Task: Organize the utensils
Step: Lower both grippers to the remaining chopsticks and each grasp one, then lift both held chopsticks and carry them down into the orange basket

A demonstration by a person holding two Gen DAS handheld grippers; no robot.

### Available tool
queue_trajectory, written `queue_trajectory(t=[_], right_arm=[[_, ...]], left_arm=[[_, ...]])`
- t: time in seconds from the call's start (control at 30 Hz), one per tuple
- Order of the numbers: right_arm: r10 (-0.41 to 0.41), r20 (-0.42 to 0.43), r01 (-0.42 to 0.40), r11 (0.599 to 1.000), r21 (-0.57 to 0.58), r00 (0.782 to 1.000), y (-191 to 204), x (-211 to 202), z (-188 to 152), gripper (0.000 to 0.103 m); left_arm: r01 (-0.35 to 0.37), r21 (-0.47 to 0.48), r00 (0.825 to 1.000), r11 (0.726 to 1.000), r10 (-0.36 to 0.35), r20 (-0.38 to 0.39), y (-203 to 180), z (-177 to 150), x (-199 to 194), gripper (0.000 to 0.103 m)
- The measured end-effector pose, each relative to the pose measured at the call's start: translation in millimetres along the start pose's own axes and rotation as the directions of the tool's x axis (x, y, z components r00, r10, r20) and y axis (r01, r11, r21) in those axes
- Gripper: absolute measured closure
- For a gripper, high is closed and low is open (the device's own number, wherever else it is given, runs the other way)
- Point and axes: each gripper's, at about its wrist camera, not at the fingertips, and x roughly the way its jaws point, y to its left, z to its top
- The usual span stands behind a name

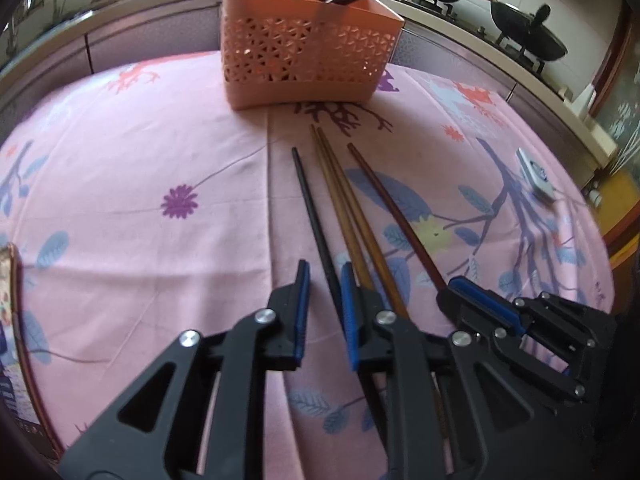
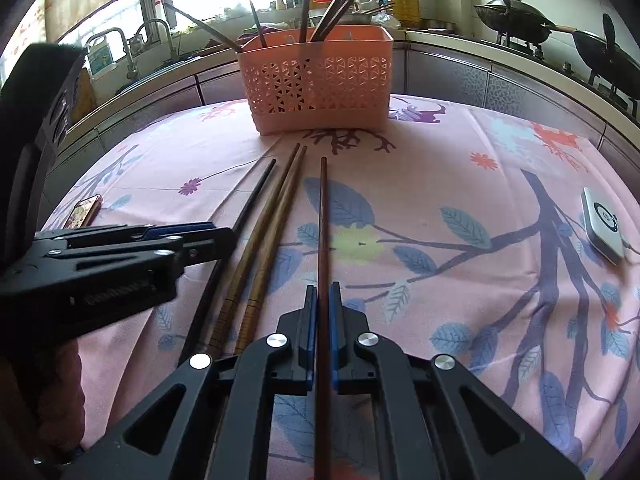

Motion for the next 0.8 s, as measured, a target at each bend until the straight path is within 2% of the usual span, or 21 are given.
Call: queue_trajectory(t=[0.07, 0.1, 0.2, 0.3, 0.4, 0.43, 0.53, 0.7, 0.8], right_arm=[[0.013, -0.007, -0.013, 1.000, 0.009, 1.000, -2.5, -0.7, -0.2, 0.103], [0.017, -0.010, -0.017, 1.000, 0.018, 1.000, -5.4, -1.3, -0.4, 0.103], [0.011, -0.018, -0.010, 0.999, 0.036, 1.000, -12.3, -5.6, -3.3, 0.103], [0.002, -0.030, -0.001, 1.000, 0.028, 1.000, -14.7, -12.4, -9.6, 0.103], [-0.002, -0.048, 0.003, 1.000, 0.020, 0.999, -14.6, -19.5, -17.2, 0.103], [-0.001, -0.052, 0.003, 1.000, 0.020, 0.999, -14.7, -21.1, -18.8, 0.103], [0.006, -0.061, -0.005, 1.000, 0.029, 0.998, -15.1, -22.0, -19.7, 0.103], [0.009, -0.085, -0.008, 1.000, 0.017, 0.996, -15.7, -11.4, -5.0, 0.103], [0.035, -0.105, -0.031, 0.999, 0.042, 0.994, -20.8, -1.7, 7.7, 0.103]], left_arm=[[0.001, 0.016, 1.000, 1.000, -0.001, 0.010, 0.6, -1.7, -0.4, 0.089], [0.029, 0.017, 1.000, 0.999, -0.029, 0.006, 3.4, -2.5, -0.7, 0.096], [0.048, 0.004, 0.999, 0.999, -0.048, -0.006, 11.6, -4.1, -4.5, 0.097], [0.042, 0.000, 0.999, 0.999, -0.042, -0.005, 25.5, -10.5, -13.7, 0.098], [-0.013, -0.008, 1.000, 1.000, 0.013, 0.002, 42.2, -18.5, -24.8, 0.099], [-0.008, -0.030, 1.000, 1.000, 0.008, -0.010, 50.6, -21.8, -25.1, 0.099], [0.022, -0.093, 1.000, 0.995, -0.023, -0.013, 65.0, -25.3, -30.2, 0.099], [0.049, -0.133, 0.998, 0.990, -0.053, -0.024, 71.5, -17.8, -26.5, 0.097], [0.104, -0.171, 0.993, 0.980, -0.112, -0.041, 74.0, -9.5, -21.0, 0.094]])
